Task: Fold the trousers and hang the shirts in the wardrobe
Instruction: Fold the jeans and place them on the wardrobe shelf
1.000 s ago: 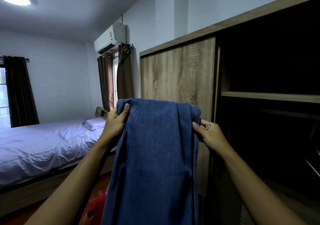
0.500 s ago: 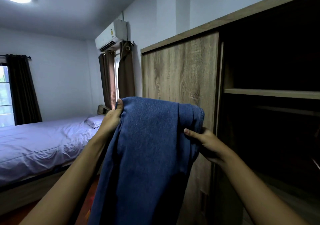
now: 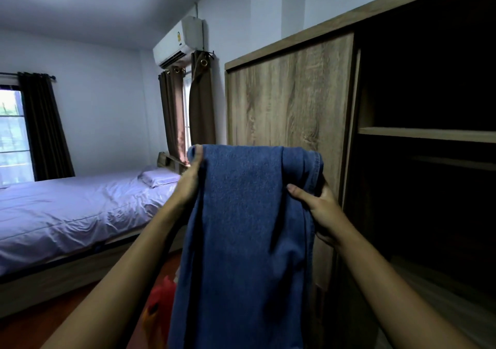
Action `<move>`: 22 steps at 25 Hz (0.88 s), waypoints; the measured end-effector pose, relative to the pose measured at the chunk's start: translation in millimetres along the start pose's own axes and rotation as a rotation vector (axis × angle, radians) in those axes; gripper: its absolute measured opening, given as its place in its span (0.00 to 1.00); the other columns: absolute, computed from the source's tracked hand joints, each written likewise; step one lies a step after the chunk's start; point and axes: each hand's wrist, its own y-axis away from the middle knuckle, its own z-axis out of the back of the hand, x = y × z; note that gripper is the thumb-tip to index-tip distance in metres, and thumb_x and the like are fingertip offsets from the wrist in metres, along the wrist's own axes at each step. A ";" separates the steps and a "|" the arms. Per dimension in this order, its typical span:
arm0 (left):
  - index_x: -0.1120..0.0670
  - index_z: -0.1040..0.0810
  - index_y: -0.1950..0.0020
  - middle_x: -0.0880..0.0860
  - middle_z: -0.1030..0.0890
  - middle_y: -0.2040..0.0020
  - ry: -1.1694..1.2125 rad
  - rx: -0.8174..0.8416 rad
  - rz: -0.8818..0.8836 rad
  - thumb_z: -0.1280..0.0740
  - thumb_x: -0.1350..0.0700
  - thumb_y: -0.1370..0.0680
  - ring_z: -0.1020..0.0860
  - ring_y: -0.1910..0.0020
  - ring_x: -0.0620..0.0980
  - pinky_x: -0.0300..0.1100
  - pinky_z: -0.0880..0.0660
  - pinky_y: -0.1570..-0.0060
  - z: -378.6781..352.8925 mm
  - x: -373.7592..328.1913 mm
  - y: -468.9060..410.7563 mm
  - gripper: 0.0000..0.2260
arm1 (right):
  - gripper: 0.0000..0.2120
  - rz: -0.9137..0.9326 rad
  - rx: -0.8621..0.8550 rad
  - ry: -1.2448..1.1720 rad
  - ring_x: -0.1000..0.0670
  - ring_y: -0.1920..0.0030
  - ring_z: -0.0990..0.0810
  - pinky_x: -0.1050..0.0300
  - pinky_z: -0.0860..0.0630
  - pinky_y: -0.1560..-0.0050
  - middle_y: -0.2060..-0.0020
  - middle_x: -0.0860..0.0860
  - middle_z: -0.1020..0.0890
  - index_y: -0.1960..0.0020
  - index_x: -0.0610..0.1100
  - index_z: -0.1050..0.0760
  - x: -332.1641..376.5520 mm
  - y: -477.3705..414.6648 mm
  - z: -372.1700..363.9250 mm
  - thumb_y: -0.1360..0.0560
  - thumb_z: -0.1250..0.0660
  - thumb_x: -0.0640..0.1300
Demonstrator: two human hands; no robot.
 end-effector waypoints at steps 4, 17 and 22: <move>0.58 0.22 0.37 0.56 0.16 0.42 -0.138 0.487 0.077 0.25 0.59 0.28 0.17 0.43 0.54 0.44 0.19 0.49 14.8 36.8 18.4 0.20 | 0.26 -0.003 -0.142 -0.061 0.44 0.46 0.15 0.46 0.19 0.46 0.44 0.44 0.17 0.37 0.47 0.27 4.2 -15.2 11.2 0.32 0.22 0.42; 0.54 0.19 0.57 0.59 0.26 0.35 -0.602 0.138 -0.811 0.26 0.58 0.36 0.26 0.37 0.53 0.45 0.29 0.38 26.7 24.4 -1.3 0.09 | 0.10 -0.417 -0.062 -0.104 0.46 0.68 0.16 0.58 0.20 0.72 0.61 0.40 0.16 0.50 0.31 0.22 42.2 -11.1 29.4 0.21 0.41 0.35; 0.45 0.20 0.62 0.41 0.21 0.38 -0.465 0.410 -0.834 0.28 0.56 0.35 0.27 0.32 0.44 0.41 0.32 0.34 21.1 -9.5 10.9 0.07 | 0.18 -0.330 0.119 -0.221 0.45 0.55 0.14 0.52 0.19 0.54 0.57 0.42 0.14 0.52 0.38 0.16 61.8 4.0 24.4 0.20 0.39 0.50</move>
